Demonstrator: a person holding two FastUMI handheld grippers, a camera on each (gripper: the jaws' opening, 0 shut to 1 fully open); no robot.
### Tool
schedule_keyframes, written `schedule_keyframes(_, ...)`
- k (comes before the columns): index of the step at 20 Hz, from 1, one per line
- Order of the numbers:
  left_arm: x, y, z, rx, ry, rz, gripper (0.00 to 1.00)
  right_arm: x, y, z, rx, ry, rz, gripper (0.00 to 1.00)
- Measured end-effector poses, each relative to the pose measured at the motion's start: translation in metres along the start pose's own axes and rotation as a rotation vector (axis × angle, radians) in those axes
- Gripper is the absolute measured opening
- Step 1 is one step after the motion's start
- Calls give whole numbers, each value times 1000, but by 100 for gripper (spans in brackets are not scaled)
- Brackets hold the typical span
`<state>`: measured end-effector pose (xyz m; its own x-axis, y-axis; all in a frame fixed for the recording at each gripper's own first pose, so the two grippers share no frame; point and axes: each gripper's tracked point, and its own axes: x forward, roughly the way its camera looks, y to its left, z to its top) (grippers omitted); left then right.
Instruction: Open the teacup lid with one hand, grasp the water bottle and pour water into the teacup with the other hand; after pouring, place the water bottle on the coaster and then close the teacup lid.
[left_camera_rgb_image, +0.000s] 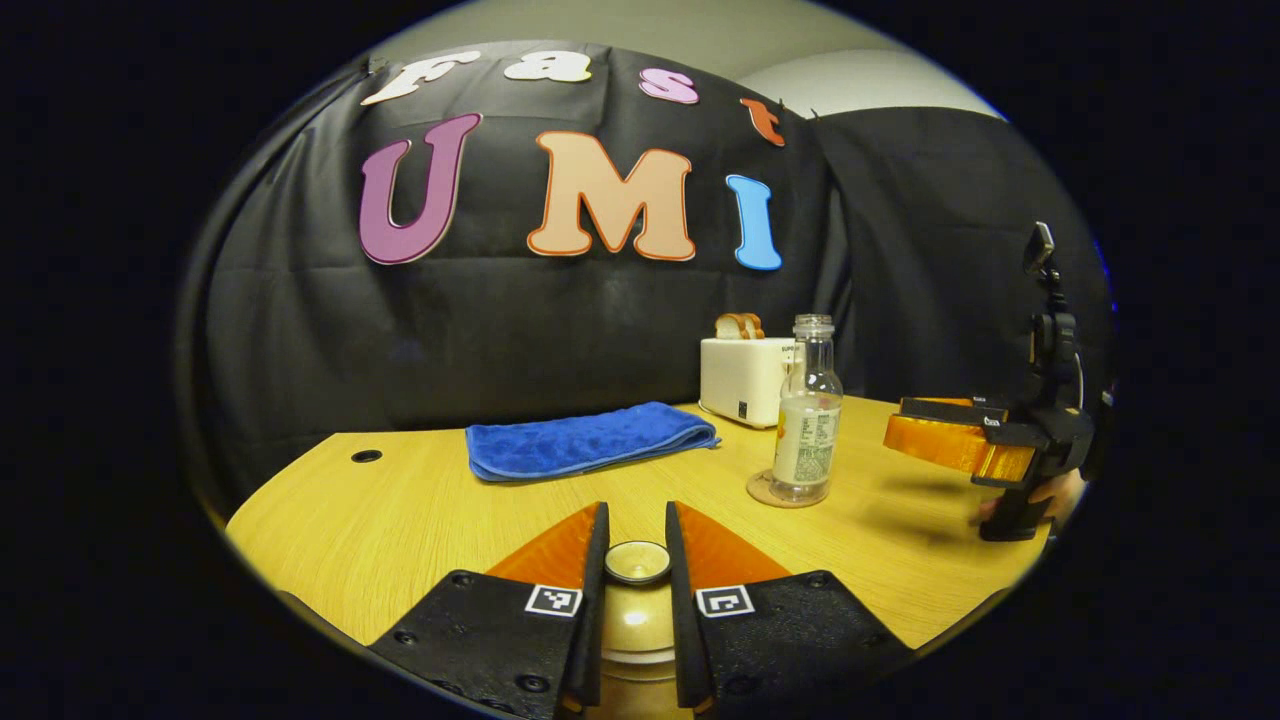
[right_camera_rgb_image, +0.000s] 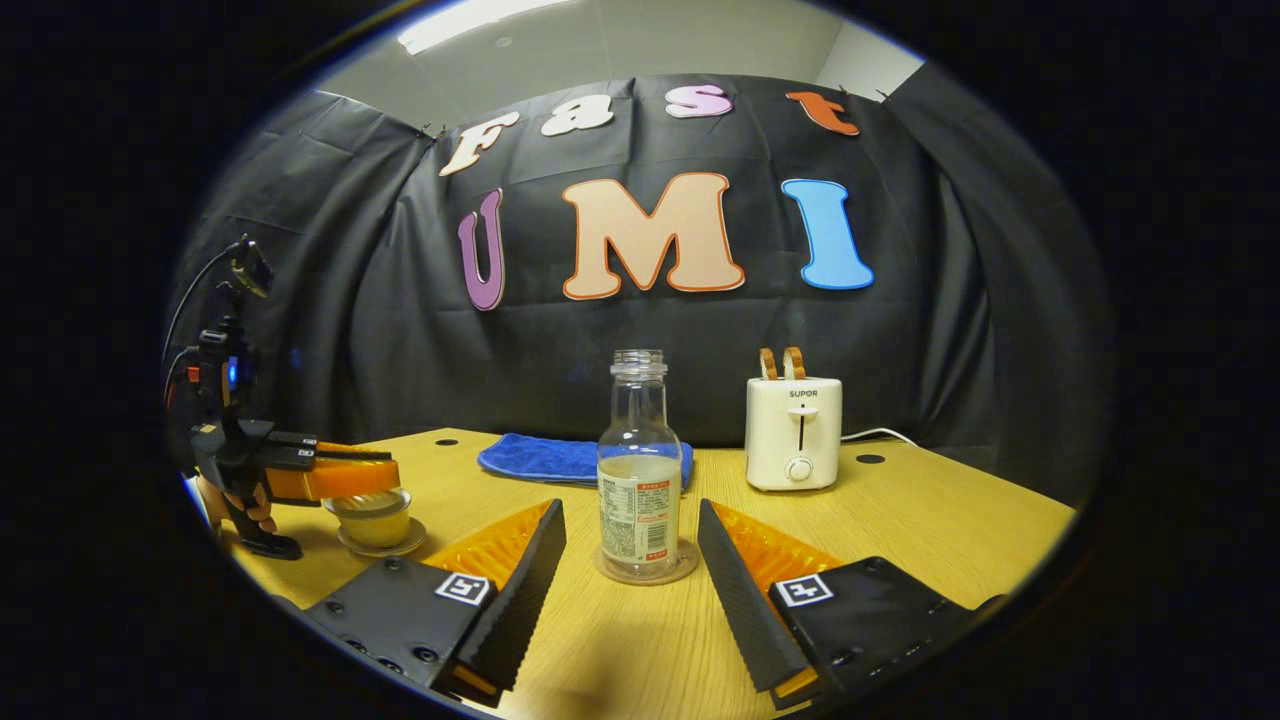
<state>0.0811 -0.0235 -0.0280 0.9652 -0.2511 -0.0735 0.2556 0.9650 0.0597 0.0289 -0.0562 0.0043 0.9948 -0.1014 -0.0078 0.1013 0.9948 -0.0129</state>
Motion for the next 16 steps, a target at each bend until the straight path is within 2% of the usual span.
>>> schedule_keyframes(1, 0, -1, -1, 3, 8, -2, 27, 0, 0, 0, 0, 0, 1, 83)
schedule_keyframes(2, 1, 0, -1, 5, 14, -3, 27, 0, 0, 0, 0, 0, 1, 87)
schedule_keyframes(3, 0, -1, -3, 4, 25, -4, 27, 0, 0, 0, 0, 0, 1, 82)
schedule_keyframes(4, 1, -2, -4, 4, 32, -7, 28, 0, 0, 0, 0, 0, 1, 87)
schedule_keyframes(5, -1, -2, -4, 4, 34, -9, 28, 0, 0, 1, 0, 0, 1, 82)
schedule_keyframes(6, -1, -2, -4, 4, 36, -11, 28, 0, 0, 0, 0, 0, 1, 87)
schedule_keyframes(11, -5, 1, -1, -9, 19, -1, 32, 0, -1, 0, 0, 0, -3, 87)
schedule_keyframes(13, -8, 3, 0, -15, 13, 17, 53, -1, -1, 1, 0, 0, -3, 87)
schedule_keyframes(14, -11, 3, -3, -16, 21, 25, 68, -1, -1, 1, -1, -1, -3, 87)
schedule_keyframes(16, -18, 1, -6, -13, 34, 39, 83, 0, -1, 1, -1, -1, -4, 87)
